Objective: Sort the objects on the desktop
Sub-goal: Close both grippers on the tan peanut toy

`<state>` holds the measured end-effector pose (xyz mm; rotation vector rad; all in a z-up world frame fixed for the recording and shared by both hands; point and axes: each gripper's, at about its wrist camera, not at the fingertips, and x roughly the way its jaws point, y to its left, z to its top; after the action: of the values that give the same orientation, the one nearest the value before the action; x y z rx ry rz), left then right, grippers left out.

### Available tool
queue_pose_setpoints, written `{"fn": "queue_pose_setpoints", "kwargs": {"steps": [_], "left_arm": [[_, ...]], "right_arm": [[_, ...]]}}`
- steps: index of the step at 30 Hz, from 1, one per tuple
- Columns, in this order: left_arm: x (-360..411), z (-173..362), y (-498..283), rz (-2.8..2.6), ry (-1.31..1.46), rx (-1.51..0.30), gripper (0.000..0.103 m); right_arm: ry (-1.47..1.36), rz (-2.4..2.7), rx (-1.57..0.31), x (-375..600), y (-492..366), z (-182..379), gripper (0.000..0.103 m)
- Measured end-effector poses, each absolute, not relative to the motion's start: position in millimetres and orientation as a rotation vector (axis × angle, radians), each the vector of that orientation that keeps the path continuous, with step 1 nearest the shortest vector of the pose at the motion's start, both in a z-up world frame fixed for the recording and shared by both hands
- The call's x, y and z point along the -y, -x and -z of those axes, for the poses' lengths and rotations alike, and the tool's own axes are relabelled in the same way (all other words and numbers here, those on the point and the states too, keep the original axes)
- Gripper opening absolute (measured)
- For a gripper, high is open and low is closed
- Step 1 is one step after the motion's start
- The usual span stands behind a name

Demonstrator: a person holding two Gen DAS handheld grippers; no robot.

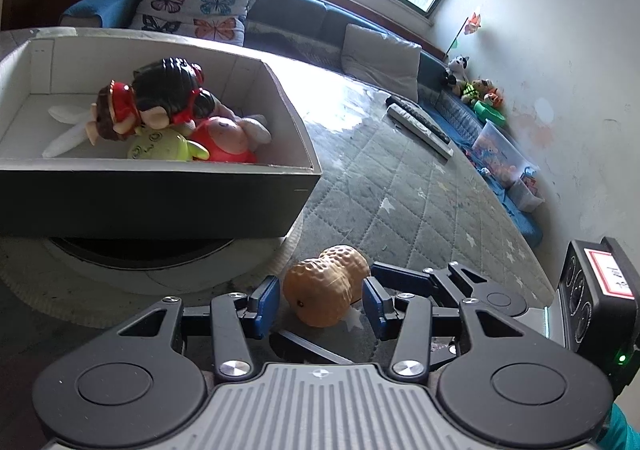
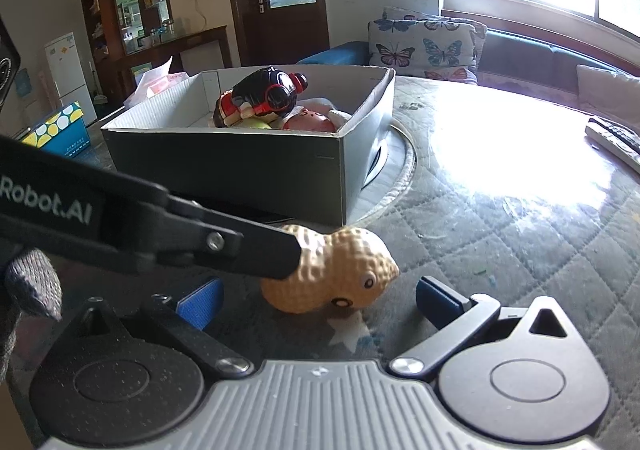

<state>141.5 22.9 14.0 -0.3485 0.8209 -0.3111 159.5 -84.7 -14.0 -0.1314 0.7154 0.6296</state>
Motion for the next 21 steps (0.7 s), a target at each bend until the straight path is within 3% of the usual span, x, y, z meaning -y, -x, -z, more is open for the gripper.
{"fn": "queue_pose_setpoints", "kwargs": {"steps": [17,21], "left_arm": [[-32,-7,-147,0.312,0.365,-0.840,0.040],[-32,-7,-147,0.318,0.368,-0.842,0.041]], "right_arm": [[0.155,-0.673,-0.704,78,-162,12,0.091],[0.141,-0.651,-0.709,81,-162,11,0.082]]}}
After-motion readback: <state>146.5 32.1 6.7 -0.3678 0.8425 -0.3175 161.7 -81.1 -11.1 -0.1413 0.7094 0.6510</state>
